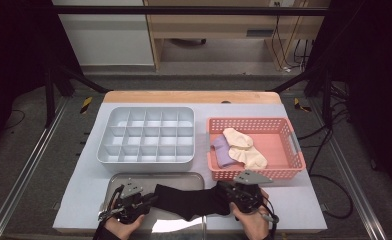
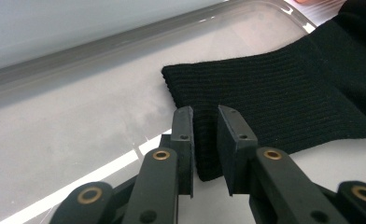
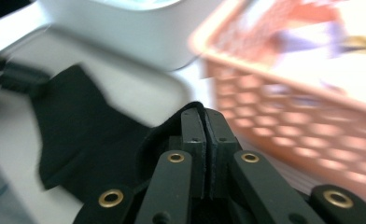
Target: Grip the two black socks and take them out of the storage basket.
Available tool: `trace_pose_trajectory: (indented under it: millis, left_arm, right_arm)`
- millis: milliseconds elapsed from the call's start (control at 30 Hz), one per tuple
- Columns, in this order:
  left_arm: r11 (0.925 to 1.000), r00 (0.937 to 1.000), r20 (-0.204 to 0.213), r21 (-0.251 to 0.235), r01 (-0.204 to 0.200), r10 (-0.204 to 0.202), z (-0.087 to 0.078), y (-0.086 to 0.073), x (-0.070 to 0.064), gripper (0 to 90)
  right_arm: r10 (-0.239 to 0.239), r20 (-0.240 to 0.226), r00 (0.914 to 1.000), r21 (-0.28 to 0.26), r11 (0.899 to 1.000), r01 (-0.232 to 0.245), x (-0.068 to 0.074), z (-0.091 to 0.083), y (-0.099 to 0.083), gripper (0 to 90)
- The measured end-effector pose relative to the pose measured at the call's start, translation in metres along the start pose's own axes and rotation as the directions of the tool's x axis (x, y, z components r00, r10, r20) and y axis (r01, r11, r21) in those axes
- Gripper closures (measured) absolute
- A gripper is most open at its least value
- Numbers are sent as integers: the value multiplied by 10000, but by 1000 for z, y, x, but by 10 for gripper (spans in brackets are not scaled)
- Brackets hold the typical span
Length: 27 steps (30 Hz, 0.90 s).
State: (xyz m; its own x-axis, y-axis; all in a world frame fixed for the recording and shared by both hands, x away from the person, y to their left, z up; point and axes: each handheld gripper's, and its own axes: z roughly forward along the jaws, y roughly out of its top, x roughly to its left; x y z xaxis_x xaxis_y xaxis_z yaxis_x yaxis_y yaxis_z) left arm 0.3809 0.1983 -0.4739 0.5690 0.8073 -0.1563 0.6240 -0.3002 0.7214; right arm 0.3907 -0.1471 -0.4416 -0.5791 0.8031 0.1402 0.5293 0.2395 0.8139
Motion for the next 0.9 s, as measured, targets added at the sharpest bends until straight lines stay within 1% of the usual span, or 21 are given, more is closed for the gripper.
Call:
trace_pose_trajectory:
  millis: [100, 200, 233, 267, 300, 333, 367, 467, 533, 567, 600, 667, 733, 767, 867, 900]
  left_arm:
    - [10000, 10000, -5, 0, -16, 16, 0, 0, 0, 762]
    - [10000, 10000, -20, 3, -25, 25, 0, 0, 0, 763]
    - [10000, 10000, -23, 3, -38, 38, 0, 0, 0, 764]
    - [10000, 10000, -23, 6, -44, 44, 0, 0, 0, 764]
    - [10000, 10000, -21, 2, -37, 37, 0, 0, 0, 764]
    - [10000, 10000, -32, 3, -50, 50, 0, 0, 0, 764]
    - [10000, 10000, -43, 12, -60, 60, 0, 0, 0, 764]
    - [10000, 10000, -49, 9, -66, 66, 0, 0, 0, 764]
    - [10000, 10000, -48, -9, -77, 77, 0, 0, 0, 763]
    - [10000, 10000, -45, -13, -75, 75, 0, 0, 0, 762]
    - [10000, 10000, -44, -19, -72, 72, 0, 0, 0, 759]
    - [10000, 10000, -43, -35, -73, 73, 0, 0, 0, 755]
    - [9999, 9999, -33, -76, -107, 107, -1, 0, -1, 750]
    - [9999, 9999, -32, -73, -118, 118, -1, 0, -1, 748]
    - [9997, 10000, -29, -212, -92, 92, -3, 0, -1, 748]
    - [9997, 9999, -45, -225, -104, 103, -3, 0, -1, 748]
  right_arm:
    - [395, 671, 9970, -342, 9987, -372, -15, -12, -1, 883]
    - [791, 1343, 9878, -340, 9966, -752, -30, -23, -6, 883]
    - [891, 1501, 9847, -275, 9959, -859, -33, -24, -8, 883]
    - [969, 1733, 9801, -191, 9953, -950, -38, -26, -11, 883]
    - [1138, 1937, 9744, -86, 9934, -1143, -42, -27, -15, 883]
    - [1237, 2067, 9705, 37, 9919, -1272, -45, -28, -17, 882]
    - [1439, 2299, 9625, 226, 9880, -1531, -51, -29, -23, 883]
    - [1655, 2449, 9553, 557, 9813, -1843, -59, -27, -28, 880]
    - [1668, 2465, 9547, 707, 9794, -1893, -63, -24, -30, 874]
    - [1695, 2446, 9547, 735, 9785, -1925, -64, -23, -30, 860]
    - [1646, 2405, 9566, 691, 9801, -1860, -64, -24, -30, 830]
    - [1535, 2432, 9577, 558, 9835, -1718, -64, -26, -29, 779]
    - [1592, 2307, 9599, 309, 9848, -1708, -64, -32, -27, 748]
    - [1538, 2240, 9624, 114, 9870, -1604, -65, -37, -26, 720]
    - [1426, 2063, 9680, -187, 9897, -1418, -67, -47, -28, 705]
    - [1436, 2012, 9690, -179, 9896, -1429, -68, -50, -30, 692]
